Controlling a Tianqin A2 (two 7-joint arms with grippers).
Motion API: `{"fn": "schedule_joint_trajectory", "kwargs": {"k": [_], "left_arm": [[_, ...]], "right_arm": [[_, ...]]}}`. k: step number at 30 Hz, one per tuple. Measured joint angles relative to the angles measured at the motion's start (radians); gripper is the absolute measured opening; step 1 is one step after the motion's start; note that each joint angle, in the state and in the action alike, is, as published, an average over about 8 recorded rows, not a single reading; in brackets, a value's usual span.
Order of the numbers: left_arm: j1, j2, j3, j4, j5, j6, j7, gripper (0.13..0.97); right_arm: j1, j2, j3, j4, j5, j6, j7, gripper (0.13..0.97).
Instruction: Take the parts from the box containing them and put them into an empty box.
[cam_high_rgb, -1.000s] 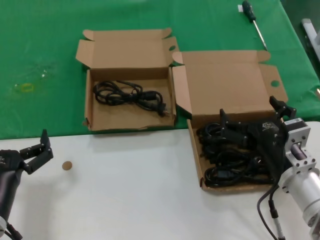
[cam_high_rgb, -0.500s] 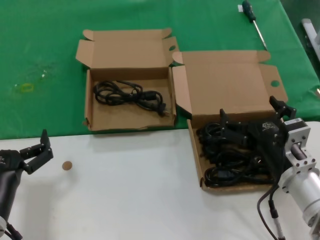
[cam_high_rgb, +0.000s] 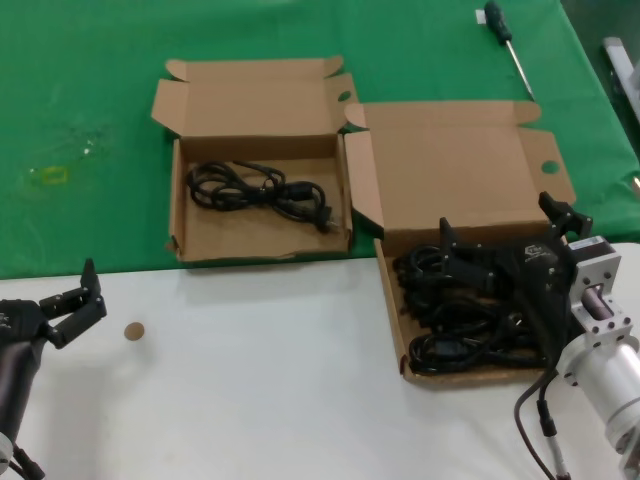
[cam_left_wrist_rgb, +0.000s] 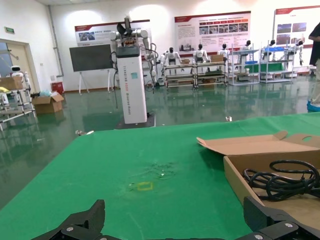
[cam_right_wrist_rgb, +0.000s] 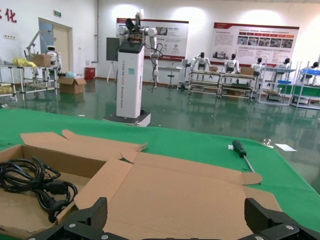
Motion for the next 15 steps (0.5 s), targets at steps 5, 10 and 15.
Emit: {"fn": "schedule_joint_trajectory", "kwargs": {"k": [5,10,15], "left_arm": [[0.000,0.000,0.000,0.000,0.000,0.000,0.000,0.966],[0.000,0.000,0.000,0.000,0.000,0.000,0.000,0.966],[0.000,0.000,0.000,0.000,0.000,0.000,0.000,0.966]], "right_arm": [[0.000,0.000,0.000,0.000,0.000,0.000,0.000,0.966],[0.000,0.000,0.000,0.000,0.000,0.000,0.000,0.966],[0.000,0.000,0.000,0.000,0.000,0.000,0.000,0.966]]}}
